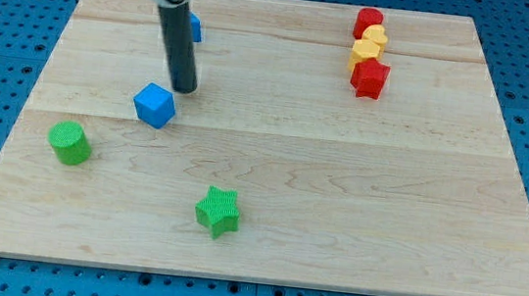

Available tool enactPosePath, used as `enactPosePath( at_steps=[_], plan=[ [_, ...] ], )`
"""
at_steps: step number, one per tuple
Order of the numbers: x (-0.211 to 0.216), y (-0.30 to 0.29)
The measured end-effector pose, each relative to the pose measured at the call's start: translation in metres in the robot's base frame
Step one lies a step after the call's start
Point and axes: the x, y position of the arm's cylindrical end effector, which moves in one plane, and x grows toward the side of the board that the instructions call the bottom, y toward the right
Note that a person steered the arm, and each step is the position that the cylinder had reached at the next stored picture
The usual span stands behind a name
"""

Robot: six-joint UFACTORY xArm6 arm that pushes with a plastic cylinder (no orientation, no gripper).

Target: Move the blue triangle and blue cube diagonally right to the green circle

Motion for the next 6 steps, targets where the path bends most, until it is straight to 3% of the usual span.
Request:
enactPosePath(
  at_steps=[1, 2, 3, 4, 6],
  plan=[
    [-0.076, 0.045],
    [-0.112, 0.004],
    [-0.106, -0.082],
    [-0.07, -0.097],
    [-0.067, -0.096]
  ],
)
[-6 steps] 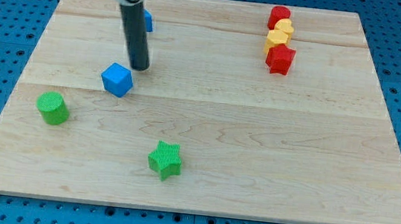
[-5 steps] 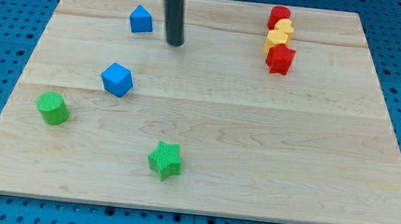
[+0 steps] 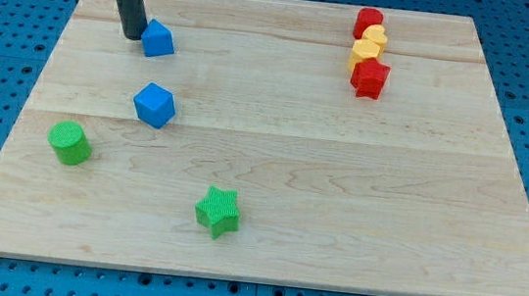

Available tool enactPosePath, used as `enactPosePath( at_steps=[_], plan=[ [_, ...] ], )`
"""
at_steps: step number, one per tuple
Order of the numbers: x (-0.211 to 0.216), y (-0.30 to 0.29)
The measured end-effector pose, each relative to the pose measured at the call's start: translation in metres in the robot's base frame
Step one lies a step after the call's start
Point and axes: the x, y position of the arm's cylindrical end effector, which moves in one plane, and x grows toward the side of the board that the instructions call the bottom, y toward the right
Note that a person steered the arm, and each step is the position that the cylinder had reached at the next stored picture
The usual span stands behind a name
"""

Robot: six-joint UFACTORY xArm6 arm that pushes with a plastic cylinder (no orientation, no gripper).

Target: Move the blue triangle and blue cube diagonally right to the green circle

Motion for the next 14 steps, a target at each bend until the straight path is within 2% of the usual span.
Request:
enactPosePath(
  at_steps=[2, 3, 4, 5, 6, 8, 9, 10, 12, 13, 14],
  plan=[
    [-0.028, 0.012],
    [-0.002, 0.068],
    [0.05, 0.06],
    [0.024, 0.072],
    [-0.017, 0.058],
    [0.066, 0.046],
    [0.054, 0.088],
    [0.092, 0.104],
    [0.166, 0.051],
    [0.142, 0.076],
    [0.109, 0.069]
  ],
)
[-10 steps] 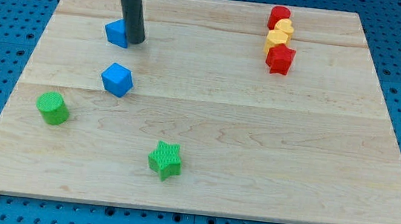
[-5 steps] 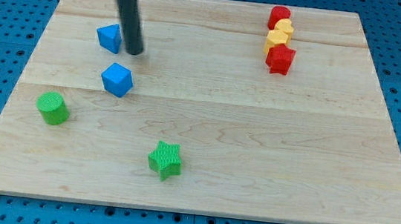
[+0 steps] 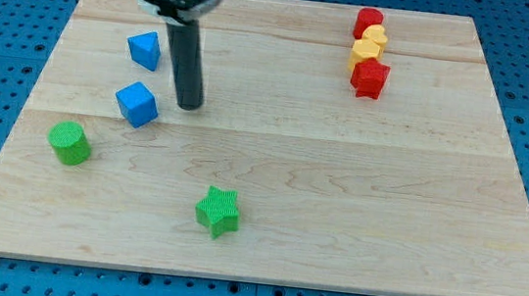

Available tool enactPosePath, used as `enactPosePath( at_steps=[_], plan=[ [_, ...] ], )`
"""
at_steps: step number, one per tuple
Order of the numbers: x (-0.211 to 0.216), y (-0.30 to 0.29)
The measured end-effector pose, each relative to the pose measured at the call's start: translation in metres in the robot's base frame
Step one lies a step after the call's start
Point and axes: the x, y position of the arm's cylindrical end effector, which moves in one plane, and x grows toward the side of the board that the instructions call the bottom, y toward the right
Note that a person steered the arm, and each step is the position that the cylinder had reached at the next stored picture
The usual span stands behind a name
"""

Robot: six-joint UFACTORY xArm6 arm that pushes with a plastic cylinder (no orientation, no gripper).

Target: Move the blue triangle and blue cube diagonally right to the green circle

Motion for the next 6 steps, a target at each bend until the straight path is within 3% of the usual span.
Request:
enactPosePath(
  at_steps=[1, 2, 3, 4, 5, 6],
  plan=[
    [0.015, -0.045],
    [0.028, -0.032],
    [-0.04, 0.02],
    [-0.12, 0.011],
    [-0.105, -0.031],
    [-0.055, -0.024]
  ],
)
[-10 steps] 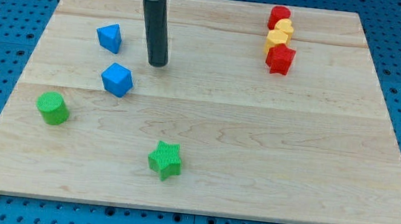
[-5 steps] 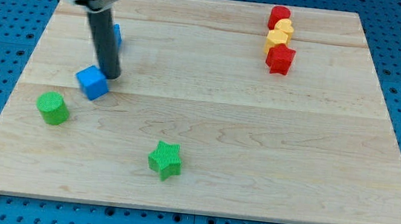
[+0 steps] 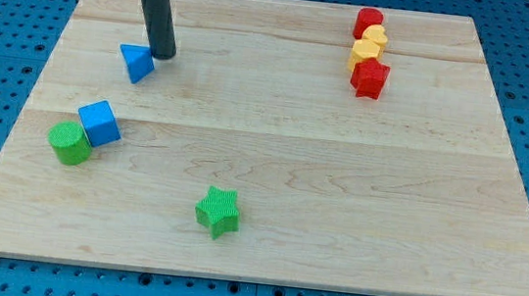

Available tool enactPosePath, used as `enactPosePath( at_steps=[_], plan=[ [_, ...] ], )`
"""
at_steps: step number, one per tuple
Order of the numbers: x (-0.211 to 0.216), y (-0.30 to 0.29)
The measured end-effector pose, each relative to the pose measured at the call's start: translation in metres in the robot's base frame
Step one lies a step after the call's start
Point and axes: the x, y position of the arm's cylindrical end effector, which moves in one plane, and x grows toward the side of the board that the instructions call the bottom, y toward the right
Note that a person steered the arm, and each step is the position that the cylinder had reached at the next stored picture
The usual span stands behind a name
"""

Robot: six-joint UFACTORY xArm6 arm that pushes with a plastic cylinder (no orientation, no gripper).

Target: Move the blue triangle and blue cube diagonally right to the green circle

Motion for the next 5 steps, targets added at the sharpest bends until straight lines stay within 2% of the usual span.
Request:
enactPosePath(
  at_steps=[1, 2, 3, 4, 5],
  plan=[
    [0.028, -0.005],
    [-0.022, -0.01],
    [0.007, -0.046],
    [0.059, -0.024],
    [0.044, -0.001]
  ],
)
